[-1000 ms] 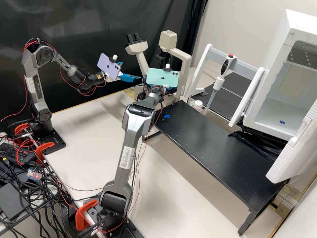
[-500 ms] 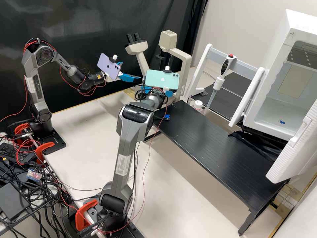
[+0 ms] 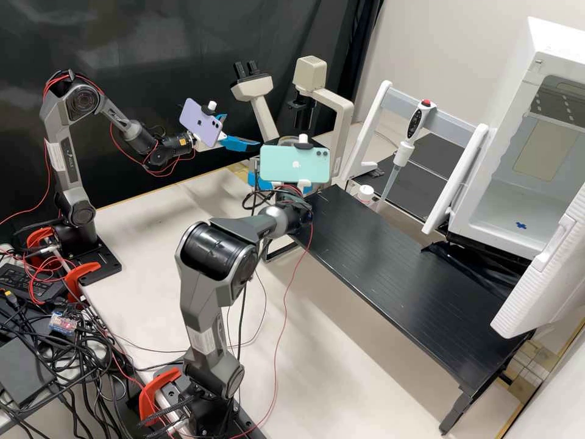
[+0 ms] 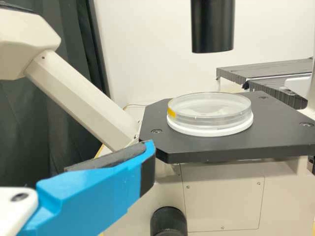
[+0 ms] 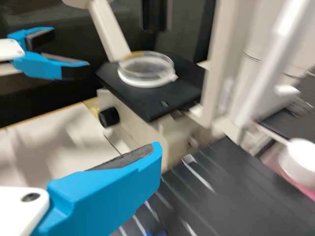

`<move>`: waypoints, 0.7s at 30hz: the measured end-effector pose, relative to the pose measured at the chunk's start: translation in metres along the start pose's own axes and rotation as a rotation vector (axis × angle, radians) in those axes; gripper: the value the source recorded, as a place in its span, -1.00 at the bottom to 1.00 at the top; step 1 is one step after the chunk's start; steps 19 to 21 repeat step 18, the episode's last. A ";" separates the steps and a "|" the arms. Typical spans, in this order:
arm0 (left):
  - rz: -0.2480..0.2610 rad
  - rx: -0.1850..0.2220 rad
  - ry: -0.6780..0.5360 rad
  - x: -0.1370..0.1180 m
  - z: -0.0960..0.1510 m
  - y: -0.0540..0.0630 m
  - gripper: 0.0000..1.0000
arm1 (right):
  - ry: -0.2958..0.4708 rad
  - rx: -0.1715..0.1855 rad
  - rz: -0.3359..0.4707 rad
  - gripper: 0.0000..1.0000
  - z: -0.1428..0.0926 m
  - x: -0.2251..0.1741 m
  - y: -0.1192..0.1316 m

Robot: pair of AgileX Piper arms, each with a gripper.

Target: Move the petri dish to the microscope

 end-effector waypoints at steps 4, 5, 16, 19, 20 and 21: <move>0.000 0.000 0.000 0.000 0.000 0.000 1.00 | -0.060 0.030 0.049 1.00 0.016 -0.026 -0.003; 0.000 0.000 0.000 0.000 0.000 0.000 1.00 | -0.072 0.036 0.060 1.00 0.019 -0.032 -0.004; 0.000 0.000 0.000 0.000 0.000 0.000 1.00 | -0.262 0.146 0.248 1.00 0.052 -0.094 -0.015; 0.000 0.000 0.000 0.000 0.000 0.000 1.00 | -0.283 0.173 0.270 1.00 0.057 -0.100 -0.015; 0.000 0.000 0.000 0.000 0.000 0.000 1.00 | -0.283 0.173 0.270 1.00 0.057 -0.100 -0.015; 0.000 0.000 0.000 0.000 0.000 0.000 1.00 | -0.283 0.173 0.270 1.00 0.057 -0.100 -0.015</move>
